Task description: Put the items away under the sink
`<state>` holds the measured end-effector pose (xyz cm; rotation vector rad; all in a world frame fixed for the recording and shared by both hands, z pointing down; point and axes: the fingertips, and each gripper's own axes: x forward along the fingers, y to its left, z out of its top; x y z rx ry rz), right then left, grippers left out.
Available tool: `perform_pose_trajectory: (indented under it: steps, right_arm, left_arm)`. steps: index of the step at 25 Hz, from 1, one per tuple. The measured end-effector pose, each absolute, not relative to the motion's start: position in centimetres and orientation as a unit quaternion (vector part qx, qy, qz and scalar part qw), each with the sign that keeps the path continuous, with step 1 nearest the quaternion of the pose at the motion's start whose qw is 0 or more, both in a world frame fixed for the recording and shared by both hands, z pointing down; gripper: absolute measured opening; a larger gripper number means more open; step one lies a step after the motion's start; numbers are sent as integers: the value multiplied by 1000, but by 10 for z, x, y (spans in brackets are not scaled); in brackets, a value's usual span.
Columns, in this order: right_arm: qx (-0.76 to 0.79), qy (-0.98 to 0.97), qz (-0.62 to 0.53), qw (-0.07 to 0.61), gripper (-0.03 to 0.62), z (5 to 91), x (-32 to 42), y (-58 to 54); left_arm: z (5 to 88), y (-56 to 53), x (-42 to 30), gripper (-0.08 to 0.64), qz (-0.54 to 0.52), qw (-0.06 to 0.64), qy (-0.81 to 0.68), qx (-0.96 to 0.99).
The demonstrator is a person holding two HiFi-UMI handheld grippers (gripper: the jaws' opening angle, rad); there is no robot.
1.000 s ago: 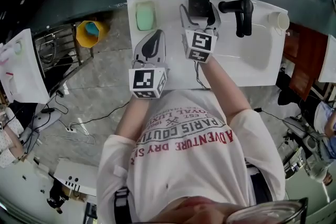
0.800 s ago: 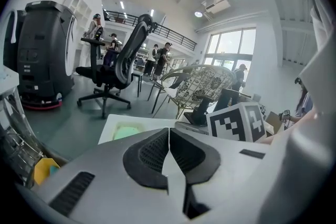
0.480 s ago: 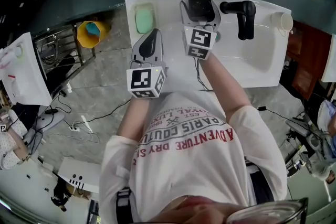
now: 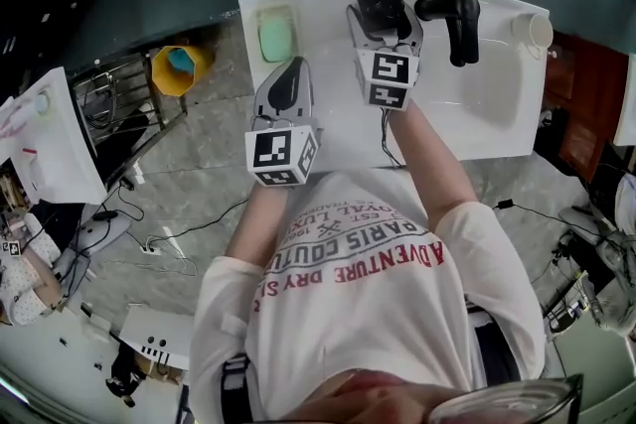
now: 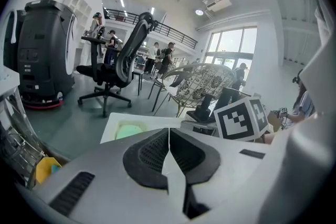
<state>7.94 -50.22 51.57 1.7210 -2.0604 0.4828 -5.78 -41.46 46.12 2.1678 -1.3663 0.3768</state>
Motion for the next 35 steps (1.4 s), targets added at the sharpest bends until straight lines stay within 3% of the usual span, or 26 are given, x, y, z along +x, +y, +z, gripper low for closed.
perform_pose_trajectory:
  steps: [23, 35]
  right_arm:
    - [615, -759, 147, 155, 371, 416, 73, -377]
    - [575, -795, 144, 130, 371, 401, 100, -284]
  left_arm:
    - [411, -345, -39, 28, 123, 231, -425, 866]
    - [380, -264, -11, 28, 95, 202, -469, 855]
